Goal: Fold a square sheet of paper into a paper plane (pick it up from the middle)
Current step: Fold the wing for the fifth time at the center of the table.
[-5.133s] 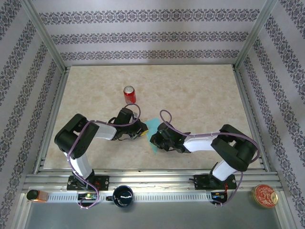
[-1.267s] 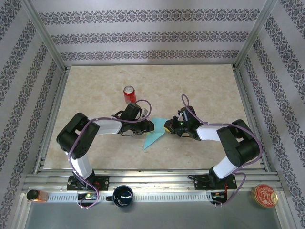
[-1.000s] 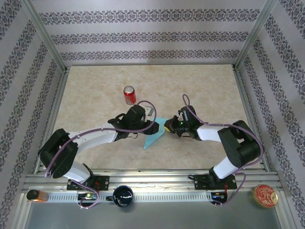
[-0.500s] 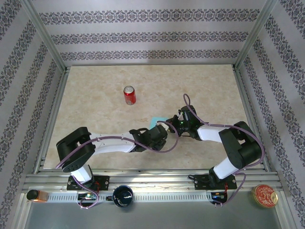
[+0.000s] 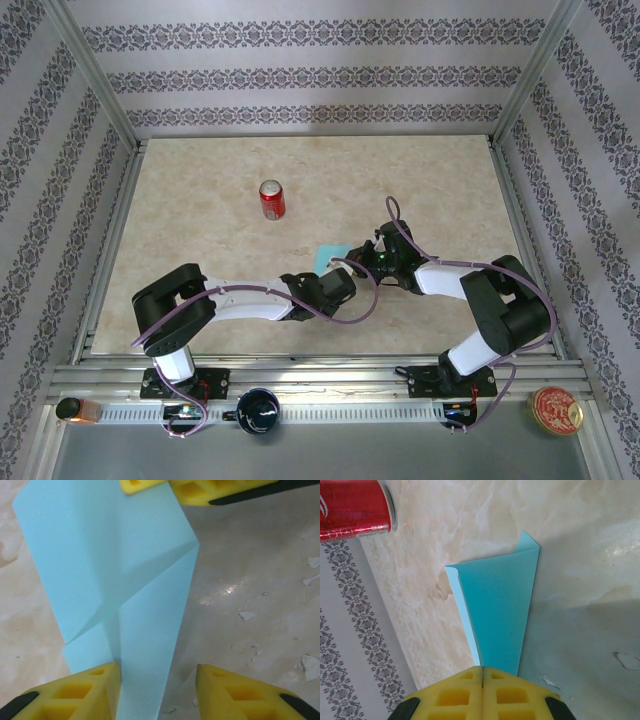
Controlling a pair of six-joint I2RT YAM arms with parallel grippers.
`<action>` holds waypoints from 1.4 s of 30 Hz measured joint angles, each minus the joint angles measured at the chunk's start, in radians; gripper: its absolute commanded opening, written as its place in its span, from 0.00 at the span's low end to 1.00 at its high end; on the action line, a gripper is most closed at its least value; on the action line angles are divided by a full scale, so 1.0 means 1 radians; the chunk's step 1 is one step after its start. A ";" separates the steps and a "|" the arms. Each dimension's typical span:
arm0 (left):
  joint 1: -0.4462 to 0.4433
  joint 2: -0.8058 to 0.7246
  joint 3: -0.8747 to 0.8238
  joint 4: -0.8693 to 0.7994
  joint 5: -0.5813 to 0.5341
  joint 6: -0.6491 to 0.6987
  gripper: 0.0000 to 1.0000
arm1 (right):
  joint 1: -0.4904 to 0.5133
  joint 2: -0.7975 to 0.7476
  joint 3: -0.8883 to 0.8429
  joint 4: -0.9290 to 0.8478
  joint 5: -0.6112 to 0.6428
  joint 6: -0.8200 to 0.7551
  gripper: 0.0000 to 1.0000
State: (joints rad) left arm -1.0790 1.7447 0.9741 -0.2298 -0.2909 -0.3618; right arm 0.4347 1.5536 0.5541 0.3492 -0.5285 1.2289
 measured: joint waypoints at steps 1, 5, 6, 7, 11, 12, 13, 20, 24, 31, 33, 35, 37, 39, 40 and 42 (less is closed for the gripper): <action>0.000 0.000 0.002 0.000 -0.004 0.001 0.40 | 0.000 0.000 0.000 0.000 0.000 0.000 0.05; 0.000 0.006 0.011 -0.003 -0.017 0.011 0.33 | 0.000 0.000 0.000 0.000 0.000 0.003 0.05; 0.000 0.008 0.012 -0.003 -0.021 0.011 0.31 | 0.000 0.000 0.000 0.000 0.000 0.003 0.05; 0.000 0.008 0.012 -0.003 -0.024 0.013 0.29 | 0.000 0.000 0.000 0.000 0.000 0.004 0.05; 0.000 0.008 0.012 -0.003 -0.035 0.015 0.29 | 0.000 0.000 0.000 0.000 0.000 0.004 0.05; 0.000 0.008 0.012 -0.003 -0.037 0.016 0.29 | 0.000 0.000 0.000 0.000 0.000 0.004 0.05; 0.000 0.008 0.012 -0.003 -0.038 0.016 0.30 | 0.000 0.000 0.000 0.000 0.000 0.004 0.05; 0.000 0.008 0.012 -0.003 -0.050 0.022 0.31 | 0.000 0.000 0.000 0.000 0.000 0.004 0.05; 0.000 0.008 0.012 -0.004 -0.061 0.034 0.33 | 0.000 0.000 0.000 0.000 0.000 0.004 0.05; 0.000 0.009 0.012 -0.018 -0.073 0.049 0.24 | 0.000 0.000 0.000 0.001 0.000 0.004 0.05; 0.000 0.009 0.012 -0.019 -0.073 0.050 0.20 | 0.000 0.000 0.000 0.002 0.000 0.005 0.05; 0.000 0.009 0.012 -0.019 -0.073 0.049 0.16 | 0.000 0.000 0.000 0.004 0.000 0.005 0.05; 0.000 0.009 0.012 -0.019 -0.074 0.048 0.15 | 0.000 0.000 0.000 0.005 0.000 0.006 0.05; 0.000 0.009 0.012 -0.019 -0.073 0.048 0.13 | 0.000 0.000 0.000 0.007 0.000 0.007 0.05; 0.000 0.009 0.012 -0.019 -0.073 0.048 0.12 | 0.000 0.000 0.000 0.007 0.000 0.007 0.05; 0.000 0.009 0.012 -0.019 -0.073 0.048 0.10 | 0.000 0.000 0.000 0.007 0.000 0.007 0.05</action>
State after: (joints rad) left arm -1.0790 1.7535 0.9863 -0.2485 -0.3641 -0.3141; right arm 0.4347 1.5536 0.5541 0.3565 -0.5289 1.2358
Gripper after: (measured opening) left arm 0.112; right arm 0.064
